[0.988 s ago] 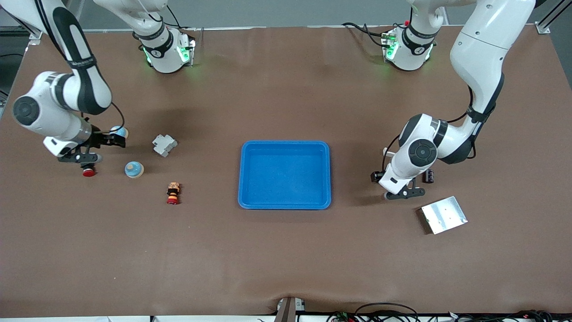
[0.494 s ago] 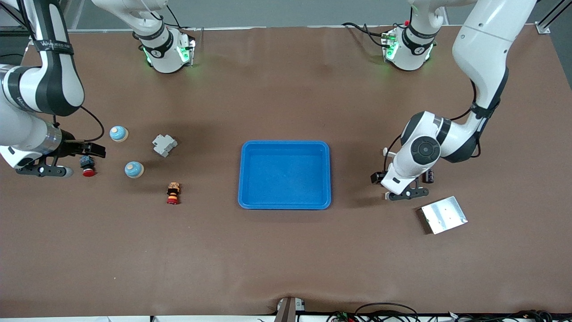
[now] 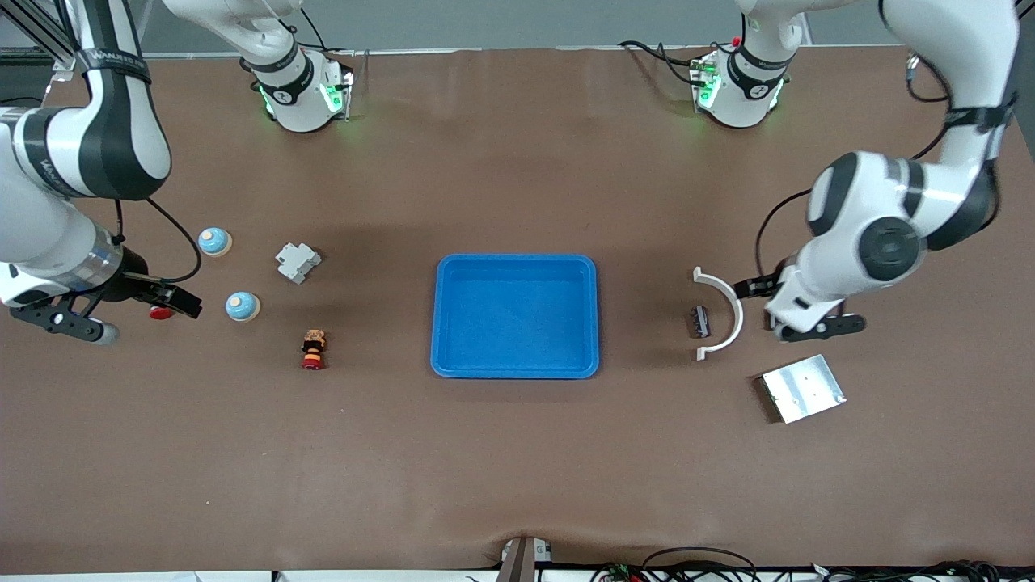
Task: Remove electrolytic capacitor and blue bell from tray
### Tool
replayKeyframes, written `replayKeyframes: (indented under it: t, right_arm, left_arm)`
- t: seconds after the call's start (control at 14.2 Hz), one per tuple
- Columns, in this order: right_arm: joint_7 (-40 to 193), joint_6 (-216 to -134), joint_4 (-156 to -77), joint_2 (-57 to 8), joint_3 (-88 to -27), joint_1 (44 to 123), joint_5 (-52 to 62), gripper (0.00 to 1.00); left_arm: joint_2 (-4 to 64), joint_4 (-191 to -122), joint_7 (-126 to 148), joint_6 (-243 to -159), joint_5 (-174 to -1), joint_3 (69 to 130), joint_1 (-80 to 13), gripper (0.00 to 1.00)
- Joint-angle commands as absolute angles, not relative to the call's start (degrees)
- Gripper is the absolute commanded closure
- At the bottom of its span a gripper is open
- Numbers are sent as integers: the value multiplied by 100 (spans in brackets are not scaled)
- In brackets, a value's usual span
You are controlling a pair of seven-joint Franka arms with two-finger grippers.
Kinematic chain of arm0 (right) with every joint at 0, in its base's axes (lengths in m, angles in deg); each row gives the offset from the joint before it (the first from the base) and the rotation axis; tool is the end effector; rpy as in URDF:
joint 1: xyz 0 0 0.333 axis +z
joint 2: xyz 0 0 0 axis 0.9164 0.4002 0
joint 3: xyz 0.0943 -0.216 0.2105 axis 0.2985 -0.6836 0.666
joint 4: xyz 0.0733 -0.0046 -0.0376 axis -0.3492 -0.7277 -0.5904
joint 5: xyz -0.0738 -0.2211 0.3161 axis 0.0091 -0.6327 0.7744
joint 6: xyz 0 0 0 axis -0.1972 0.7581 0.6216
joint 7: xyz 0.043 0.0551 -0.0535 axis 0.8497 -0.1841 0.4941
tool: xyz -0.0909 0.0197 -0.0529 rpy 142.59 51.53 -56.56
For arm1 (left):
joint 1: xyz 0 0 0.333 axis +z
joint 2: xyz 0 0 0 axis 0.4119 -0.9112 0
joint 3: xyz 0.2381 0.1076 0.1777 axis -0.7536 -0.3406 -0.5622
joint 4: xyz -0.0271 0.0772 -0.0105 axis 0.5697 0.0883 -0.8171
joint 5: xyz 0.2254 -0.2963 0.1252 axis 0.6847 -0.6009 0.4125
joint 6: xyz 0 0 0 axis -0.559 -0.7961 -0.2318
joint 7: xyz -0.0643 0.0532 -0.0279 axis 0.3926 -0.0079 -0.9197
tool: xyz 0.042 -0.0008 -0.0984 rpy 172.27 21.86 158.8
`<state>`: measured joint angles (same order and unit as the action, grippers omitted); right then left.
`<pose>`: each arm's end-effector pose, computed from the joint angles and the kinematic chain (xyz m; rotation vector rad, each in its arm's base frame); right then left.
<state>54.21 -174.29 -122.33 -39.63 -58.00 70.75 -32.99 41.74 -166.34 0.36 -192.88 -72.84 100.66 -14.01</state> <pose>0.6058 -0.0129 0.4558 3.0741 -0.4864 0.0573 0.5764 -0.0784 0.3597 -3.0574 -0.1487 0.3486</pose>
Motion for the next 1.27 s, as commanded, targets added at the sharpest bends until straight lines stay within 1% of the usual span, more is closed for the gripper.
replayKeyframes:
  t: [0.0, 0.28, 0.49, 0.71, 0.92, 1.06, 1.2]
  right_arm:
    - [5811, -17336, -11743, -3621, -5830, 7071, -3173, 0]
    - [6174, -17258, -11339, -3471, -5830, 7063, -3164, 0]
    - [6235, -17240, -11129, -3418, -5830, 7124, -3138, 0]
    - [6692, -16583, -10628, -3374, -5830, 7124, -3155, 0]
    - [6990, -15511, -9794, -3374, -5830, 7080, -3120, 0]
    - [7368, -15246, -9703, -3479, -5838, 7072, -3120, 0]
    - [7615, -15043, -9721, -3584, -5856, 7080, -3129, 0]
  left_arm:
    - [4646, -16749, 812, -18844, -7498, 10134, -975, 0]
    - [5147, -16775, 1347, -18457, -7682, 10134, -658, 0]
    - [5481, -16784, 1420, -18359, -7823, 10125, -657, 0]
    - [5649, -16723, 1358, -18359, -7954, 10134, -666, 0]
    - [5649, -16364, 1323, -18255, -8008, 10134, -675, 0]
    - [5527, -15916, 1297, -18175, -8008, 10134, -692, 0]
    - [5456, -15669, 1288, -18052, -8008, 10134, -692, 0]
